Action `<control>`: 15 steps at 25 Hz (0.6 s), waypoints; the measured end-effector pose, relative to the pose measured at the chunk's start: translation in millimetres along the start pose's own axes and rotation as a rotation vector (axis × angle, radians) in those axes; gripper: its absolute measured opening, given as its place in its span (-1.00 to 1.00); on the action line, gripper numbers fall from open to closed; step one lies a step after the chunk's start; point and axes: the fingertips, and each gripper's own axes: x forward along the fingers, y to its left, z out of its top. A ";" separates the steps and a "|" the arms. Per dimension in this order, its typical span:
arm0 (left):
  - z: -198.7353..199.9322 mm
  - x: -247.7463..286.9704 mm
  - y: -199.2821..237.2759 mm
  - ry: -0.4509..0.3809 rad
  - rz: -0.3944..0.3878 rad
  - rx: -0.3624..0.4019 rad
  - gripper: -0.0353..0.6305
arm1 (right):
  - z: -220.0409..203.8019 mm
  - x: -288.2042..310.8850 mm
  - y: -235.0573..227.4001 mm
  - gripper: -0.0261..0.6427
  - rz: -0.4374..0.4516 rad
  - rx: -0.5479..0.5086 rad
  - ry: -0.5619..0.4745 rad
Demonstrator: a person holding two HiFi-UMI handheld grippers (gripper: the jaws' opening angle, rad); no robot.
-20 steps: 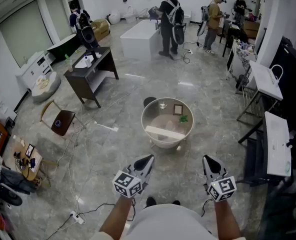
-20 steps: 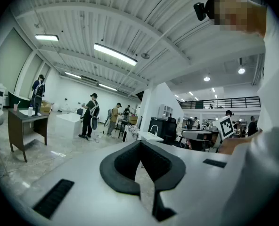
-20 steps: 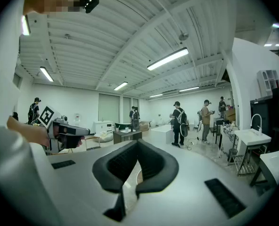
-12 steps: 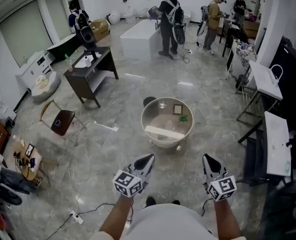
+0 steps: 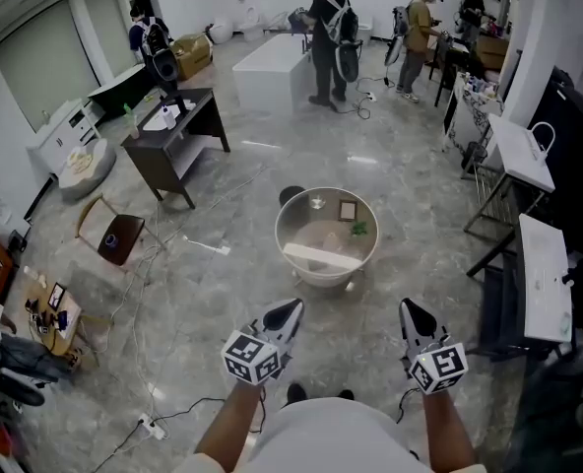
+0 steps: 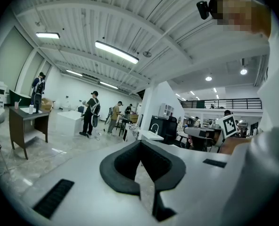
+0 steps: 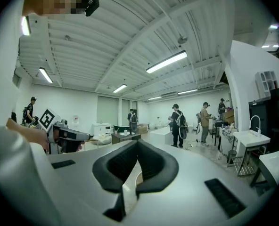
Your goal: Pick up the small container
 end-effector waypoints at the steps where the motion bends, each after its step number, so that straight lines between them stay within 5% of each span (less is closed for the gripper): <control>1: 0.1 -0.6 1.4 0.000 0.004 -0.002 -0.84 | 0.6 0.0 1.2 -0.89 0.001 -0.002 -0.003; 15: -6.5 -5.8 9.5 -0.001 -0.039 -0.073 -0.68 | -11.7 7.0 10.3 -0.68 0.014 0.027 0.014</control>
